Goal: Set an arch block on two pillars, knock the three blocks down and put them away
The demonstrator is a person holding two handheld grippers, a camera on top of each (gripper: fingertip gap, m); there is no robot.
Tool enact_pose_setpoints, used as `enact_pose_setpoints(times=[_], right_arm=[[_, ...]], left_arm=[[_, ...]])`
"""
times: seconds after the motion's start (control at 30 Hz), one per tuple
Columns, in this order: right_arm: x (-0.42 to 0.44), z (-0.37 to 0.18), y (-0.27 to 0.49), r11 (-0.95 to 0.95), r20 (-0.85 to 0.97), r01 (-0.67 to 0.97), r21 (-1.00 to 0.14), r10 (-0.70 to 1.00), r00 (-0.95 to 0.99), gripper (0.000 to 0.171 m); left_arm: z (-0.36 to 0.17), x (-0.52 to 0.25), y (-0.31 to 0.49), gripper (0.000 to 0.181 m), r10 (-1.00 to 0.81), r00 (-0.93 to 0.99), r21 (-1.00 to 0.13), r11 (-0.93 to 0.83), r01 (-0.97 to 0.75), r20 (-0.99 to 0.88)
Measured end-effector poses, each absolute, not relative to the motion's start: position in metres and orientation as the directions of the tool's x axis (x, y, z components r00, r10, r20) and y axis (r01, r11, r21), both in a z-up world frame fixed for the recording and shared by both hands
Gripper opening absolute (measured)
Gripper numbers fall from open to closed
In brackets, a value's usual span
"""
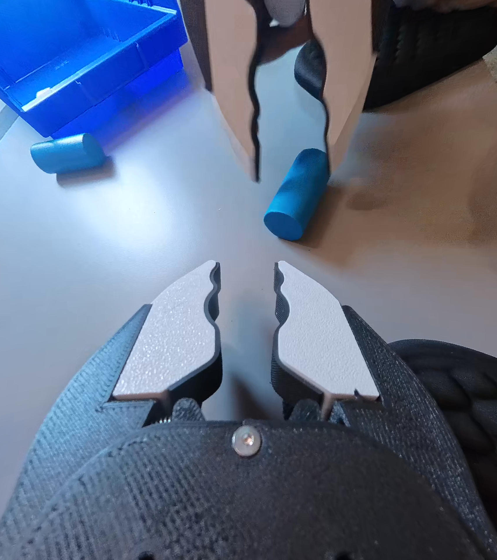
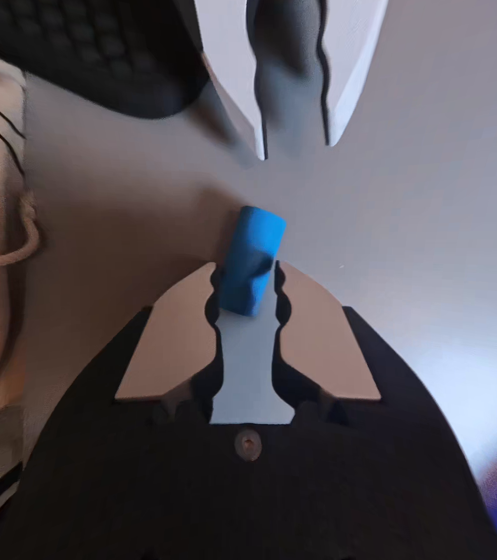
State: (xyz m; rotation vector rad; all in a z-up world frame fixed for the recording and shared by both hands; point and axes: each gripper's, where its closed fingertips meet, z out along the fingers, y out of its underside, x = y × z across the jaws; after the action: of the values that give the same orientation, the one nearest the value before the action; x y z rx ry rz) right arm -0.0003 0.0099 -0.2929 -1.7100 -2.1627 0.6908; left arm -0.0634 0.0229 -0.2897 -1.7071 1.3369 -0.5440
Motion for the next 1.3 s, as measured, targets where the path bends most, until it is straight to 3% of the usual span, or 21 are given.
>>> enact_pose_setpoints(times=[0.03, 0.17, 0.3, 0.37, 0.47, 0.67, 0.77, 0.83, 1.0, 1.07, 1.17, 1.23, 1.3], right_arm=[[0.0, -0.3, 0.009, 0.194, -0.052, 0.839, -0.508, 0.966, -0.255, 0.032], [-0.006, -0.282, 0.027, 0.182, 0.034, 0.8, -0.572, 0.98, -0.198, 0.031], [0.013, -0.24, 0.107, 0.033, 0.206, 0.735, -0.677, 0.968, 0.145, 0.031], [0.052, -0.227, 0.17, -0.067, 0.37, 0.739, -0.67, 0.833, 0.411, 0.031], [0.115, -0.23, 0.226, -0.244, 0.471, 0.737, -0.63, 0.635, 0.612, 0.032], [0.163, -0.23, 0.256, -0.341, 0.641, 0.763, -0.55, 0.413, 0.647, 0.037], [0.146, -0.218, 0.252, -0.26, 0.617, 0.744, -0.615, 0.43, 0.66, 0.039], [0.117, -0.216, 0.24, -0.168, 0.547, 0.712, -0.682, 0.529, 0.649, 0.039], [0.027, -0.259, 0.19, -0.261, 0.139, 0.563, -0.784, 0.811, 0.568, 0.046], [0.017, -0.28, 0.198, -0.3, 0.164, 0.597, -0.744, 0.784, 0.598, 0.057], [0.01, -0.292, 0.224, -0.342, 0.189, 0.586, -0.735, 0.726, 0.662, 0.059], [0.012, -0.303, 0.239, -0.378, 0.212, 0.601, -0.704, 0.696, 0.686, 0.042], [0.015, -0.306, 0.246, -0.365, 0.244, 0.62, -0.694, 0.692, 0.68, 0.037]], left_arm=[[-0.29, -0.063, 0.023, 0.034, -0.93, 0.326, -0.836, -0.038, -0.547, -0.171], [-0.29, -0.063, 0.022, 0.034, -0.93, 0.323, -0.834, -0.032, -0.551, -0.178], [-0.291, -0.063, 0.022, 0.034, -0.93, 0.321, -0.83, -0.032, -0.556, -0.179], [-0.291, -0.063, 0.022, 0.033, -0.93, 0.32, -0.83, -0.032, -0.557, -0.18], [-0.292, -0.063, 0.022, 0.033, -0.931, 0.319, -0.827, -0.032, -0.561, -0.18], [-0.292, -0.062, 0.022, 0.033, -0.931, 0.316, -0.825, -0.031, -0.564, -0.181], [-0.293, -0.062, 0.022, 0.033, -0.931, 0.314, -0.825, -0.026, -0.565, -0.185], [-0.293, -0.062, 0.022, 0.033, -0.931, 0.312, -0.822, -0.024, -0.569, -0.188], [-0.294, -0.062, 0.022, 0.033, -0.931, 0.315, -0.82, -0.031, -0.571, -0.183], [-0.294, -0.062, 0.022, 0.033, -0.931, 0.314, -0.819, -0.03, -0.573, -0.186], [-0.294, -0.062, 0.022, 0.033, -0.931, 0.309, -0.817, -0.02, -0.577, -0.195], [-0.294, -0.062, 0.021, 0.033, -0.931, 0.305, -0.814, -0.015, -0.58, -0.201], [-0.295, -0.062, 0.02, 0.033, -0.932, 0.301, -0.812, -0.01, -0.583, -0.204]])
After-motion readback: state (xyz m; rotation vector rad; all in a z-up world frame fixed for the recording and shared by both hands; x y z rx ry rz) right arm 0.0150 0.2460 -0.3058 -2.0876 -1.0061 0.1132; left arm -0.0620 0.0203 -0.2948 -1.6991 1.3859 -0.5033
